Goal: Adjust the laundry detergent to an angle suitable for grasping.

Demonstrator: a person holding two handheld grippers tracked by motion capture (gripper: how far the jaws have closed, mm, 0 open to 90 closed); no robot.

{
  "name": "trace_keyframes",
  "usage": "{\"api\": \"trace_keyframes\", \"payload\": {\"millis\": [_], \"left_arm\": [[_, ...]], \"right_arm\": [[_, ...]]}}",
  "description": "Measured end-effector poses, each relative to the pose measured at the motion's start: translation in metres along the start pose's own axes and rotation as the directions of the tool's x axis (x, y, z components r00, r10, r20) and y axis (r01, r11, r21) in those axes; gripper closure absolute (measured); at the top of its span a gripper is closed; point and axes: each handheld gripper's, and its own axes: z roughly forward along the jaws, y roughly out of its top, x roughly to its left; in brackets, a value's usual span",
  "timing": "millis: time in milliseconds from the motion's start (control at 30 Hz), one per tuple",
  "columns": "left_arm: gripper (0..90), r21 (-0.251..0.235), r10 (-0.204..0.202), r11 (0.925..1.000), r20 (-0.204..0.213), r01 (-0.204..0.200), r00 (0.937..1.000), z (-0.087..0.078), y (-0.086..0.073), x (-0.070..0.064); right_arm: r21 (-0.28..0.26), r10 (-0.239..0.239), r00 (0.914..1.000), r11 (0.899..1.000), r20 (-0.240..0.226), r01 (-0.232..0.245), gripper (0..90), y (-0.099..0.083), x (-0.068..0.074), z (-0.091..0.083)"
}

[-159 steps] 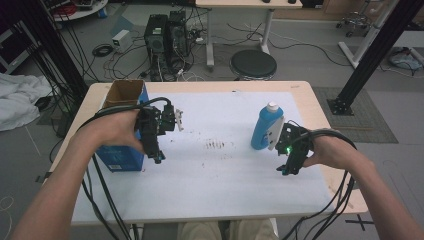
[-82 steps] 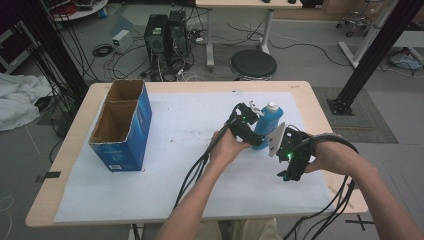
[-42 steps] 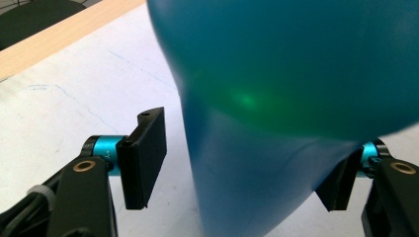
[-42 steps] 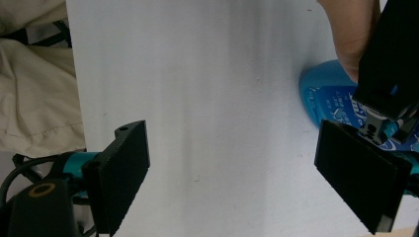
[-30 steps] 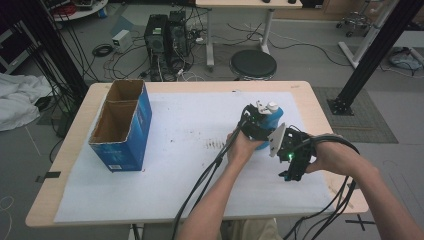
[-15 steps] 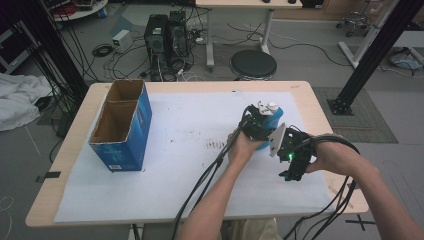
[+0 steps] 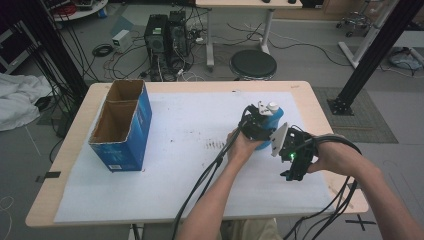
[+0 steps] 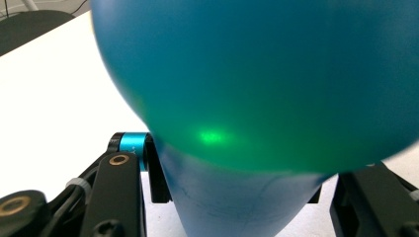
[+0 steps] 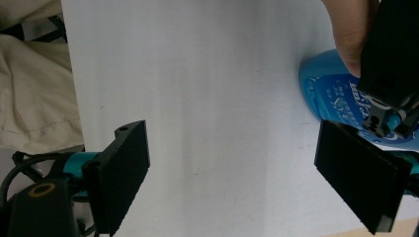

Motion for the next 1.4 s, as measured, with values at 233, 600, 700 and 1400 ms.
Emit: {"api": "trace_keyframes", "payload": {"millis": [233, 600, 700, 1400], "left_arm": [[46.8, -0.008, 0.041, 0.9992, 0.022, -0.040, 0.9989, -0.015, 0.002, 0.006], [46.8, -0.044, 0.182, 0.9832, 0.159, -0.177, 0.9705, -0.075, -0.016, 0.026], [46.8, -0.064, 0.196, 0.9803, 0.214, -0.187, 0.9570, -0.091, -0.029, 0.033], [46.8, -0.032, 0.236, 0.9698, 0.382, -0.242, 0.8937, -0.148, -0.090, 0.059]], "right_arm": [[-0.004, 0.006, 1.0000, 1.000, 0.001, -0.006, 12.8, -0.001, 0.000, -0.001], [-0.022, 0.023, 0.9997, 0.999, 0.011, -0.023, 12.8, -0.003, 0.001, -0.007], [-0.025, 0.024, 0.9997, 0.999, 0.008, -0.024, 12.8, -0.002, 0.001, -0.007], [-0.016, 0.012, 0.9999, 1.000, -0.003, -0.012, 12.8, 0.005, -0.003, -0.001]]}}
